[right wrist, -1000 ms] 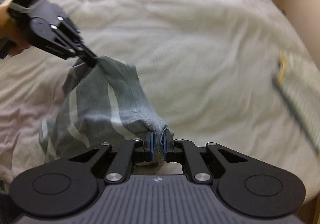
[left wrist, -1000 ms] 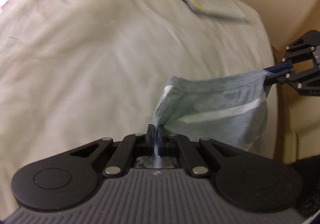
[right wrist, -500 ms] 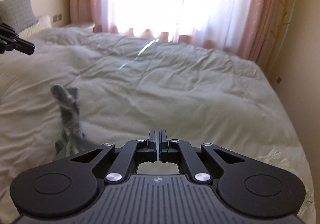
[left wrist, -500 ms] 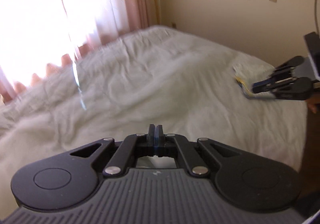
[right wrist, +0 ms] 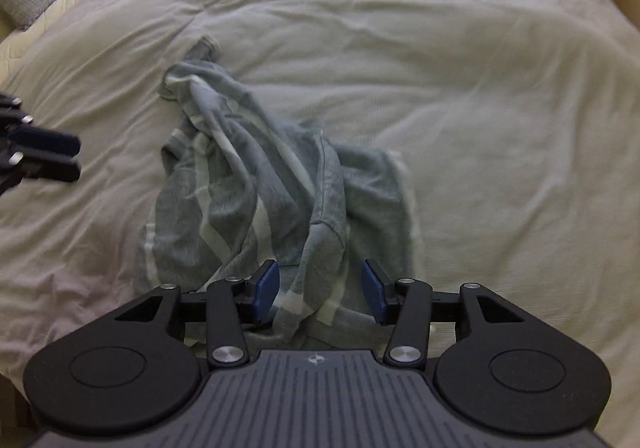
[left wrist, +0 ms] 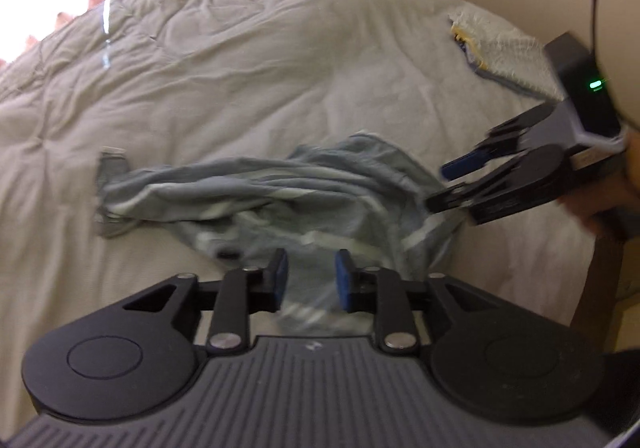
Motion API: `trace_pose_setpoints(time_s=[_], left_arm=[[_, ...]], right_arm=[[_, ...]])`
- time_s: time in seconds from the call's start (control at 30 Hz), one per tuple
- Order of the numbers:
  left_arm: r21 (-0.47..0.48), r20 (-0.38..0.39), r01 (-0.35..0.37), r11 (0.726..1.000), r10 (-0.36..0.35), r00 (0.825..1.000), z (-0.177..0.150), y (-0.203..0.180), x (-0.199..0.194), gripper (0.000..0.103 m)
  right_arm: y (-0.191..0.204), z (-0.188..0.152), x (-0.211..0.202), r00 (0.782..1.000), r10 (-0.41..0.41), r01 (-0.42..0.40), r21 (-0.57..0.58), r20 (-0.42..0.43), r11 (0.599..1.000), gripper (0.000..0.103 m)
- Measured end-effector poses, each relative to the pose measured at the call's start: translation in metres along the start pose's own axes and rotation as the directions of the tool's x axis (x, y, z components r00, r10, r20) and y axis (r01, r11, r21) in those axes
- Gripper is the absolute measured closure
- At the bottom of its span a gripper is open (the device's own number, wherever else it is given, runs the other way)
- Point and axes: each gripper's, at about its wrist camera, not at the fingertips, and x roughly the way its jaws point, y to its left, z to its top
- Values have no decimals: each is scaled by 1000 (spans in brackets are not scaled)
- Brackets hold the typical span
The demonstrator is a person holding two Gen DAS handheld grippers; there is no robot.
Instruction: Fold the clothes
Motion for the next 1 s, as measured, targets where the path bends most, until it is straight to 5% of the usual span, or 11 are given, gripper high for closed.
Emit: trace_pose_setpoints(time_s=[0.2,0.27,0.3,0.4,0.5,0.53,0.67,0.8,0.9,1.0], left_arm=[[-99,20,84,992,-83,996,30,-56,53,73],[-149,-3,53,987,-54,999,41,-72,79,54],[-174,-16,37,984,-41,999,46,-80,92,54],[-240,-88,-19,971,-3,996,51,-92,127,65],[-306,-141,-50,951,7,990,47,-92,150,90],[-317,-126,-55,947,16,992,46,-89,141,103],[-362,-66,-73,929,53,996,41,-78,104,103],[-451,-11,-145,881,158,987,21,-46,13,103],[-456,-45,-298,839,312,949,-3,-15,-53,103],[-492,-129,-442,750,440,889,-36,22,-98,103]], right_arm=[[-44,-1,-12,996,-83,82,46,30,996,55],[-64,-2,-18,995,-101,100,44,21,994,55],[-74,-2,-21,994,-110,109,38,18,993,55],[-101,2,-29,991,-130,130,22,20,991,55],[-122,10,-29,991,-133,132,15,23,991,55],[-126,14,-27,991,-131,130,5,25,991,55],[-130,34,-23,995,-90,92,-36,43,995,55],[-109,61,-18,998,-15,23,-122,67,992,55],[-80,83,-10,996,54,-37,-211,76,977,55],[-38,104,1,990,118,-89,-332,71,939,55]])
